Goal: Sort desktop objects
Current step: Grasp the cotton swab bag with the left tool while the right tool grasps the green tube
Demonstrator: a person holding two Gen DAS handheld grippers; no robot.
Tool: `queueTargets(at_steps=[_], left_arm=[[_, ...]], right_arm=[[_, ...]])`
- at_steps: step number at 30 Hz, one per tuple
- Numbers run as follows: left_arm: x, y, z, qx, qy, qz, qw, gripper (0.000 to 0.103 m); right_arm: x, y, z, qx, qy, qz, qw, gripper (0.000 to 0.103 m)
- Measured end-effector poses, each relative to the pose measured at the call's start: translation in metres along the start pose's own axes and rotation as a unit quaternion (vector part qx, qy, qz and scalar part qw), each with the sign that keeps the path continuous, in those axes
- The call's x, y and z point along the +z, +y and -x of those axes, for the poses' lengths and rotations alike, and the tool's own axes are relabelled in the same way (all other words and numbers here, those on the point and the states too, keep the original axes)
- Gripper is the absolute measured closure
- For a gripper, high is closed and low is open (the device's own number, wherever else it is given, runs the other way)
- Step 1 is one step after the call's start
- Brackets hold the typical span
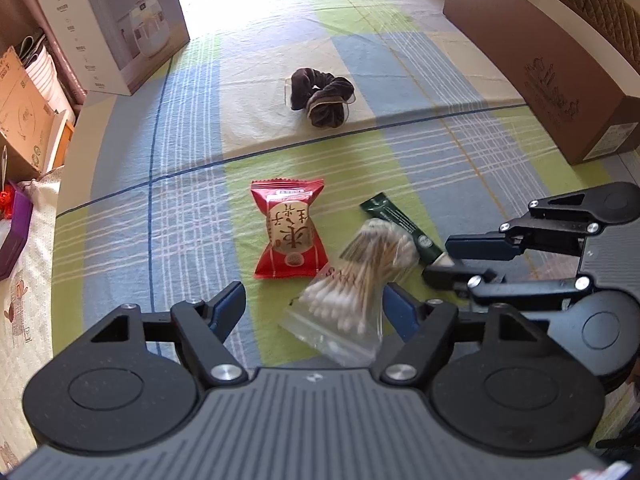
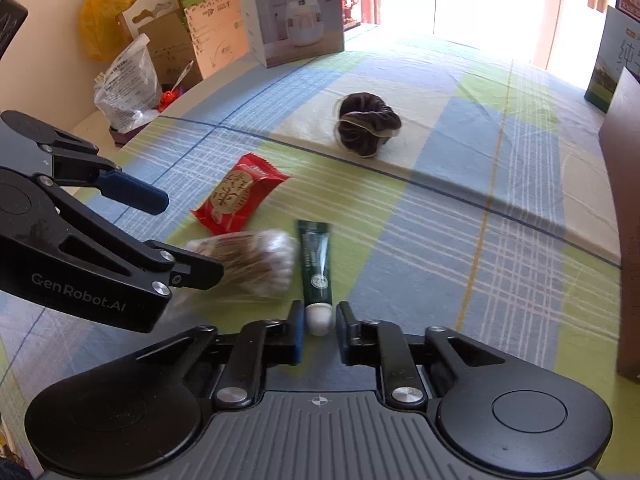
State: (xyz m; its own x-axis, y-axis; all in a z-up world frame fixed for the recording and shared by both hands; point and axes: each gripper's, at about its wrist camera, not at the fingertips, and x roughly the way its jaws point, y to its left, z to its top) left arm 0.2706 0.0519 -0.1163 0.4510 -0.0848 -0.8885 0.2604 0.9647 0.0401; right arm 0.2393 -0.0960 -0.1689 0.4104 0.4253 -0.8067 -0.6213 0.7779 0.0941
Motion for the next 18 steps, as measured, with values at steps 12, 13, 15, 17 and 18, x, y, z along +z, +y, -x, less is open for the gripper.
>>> queueTargets(at_steps=[12,13,15,17,18], left_arm=[[0.005,-0.021,-0.021,-0.017,0.020,-0.039,0.9989,0.047],[0.006,-0.022,-0.023,-0.018,0.022,-0.042,0.9987,0.050],[0.007,-0.025,-0.026,-0.018,0.024,-0.044,0.9986,0.052],[0.009,-0.028,-0.027,-0.023,0.025,-0.041,0.9986,0.065],[0.010,-0.029,-0.027,-0.034,0.027,-0.031,0.9986,0.067]], right_arm=[[-0.026,-0.050,0.029,-0.036,0.012,-0.051,0.998,0.091],[-0.029,-0.053,0.032,-0.039,0.014,-0.054,0.998,0.091],[-0.036,-0.060,0.040,-0.047,0.017,-0.062,0.997,0.091],[-0.042,-0.066,0.046,-0.053,0.021,-0.069,0.996,0.091],[-0.045,-0.069,0.050,-0.056,0.023,-0.074,0.995,0.091]])
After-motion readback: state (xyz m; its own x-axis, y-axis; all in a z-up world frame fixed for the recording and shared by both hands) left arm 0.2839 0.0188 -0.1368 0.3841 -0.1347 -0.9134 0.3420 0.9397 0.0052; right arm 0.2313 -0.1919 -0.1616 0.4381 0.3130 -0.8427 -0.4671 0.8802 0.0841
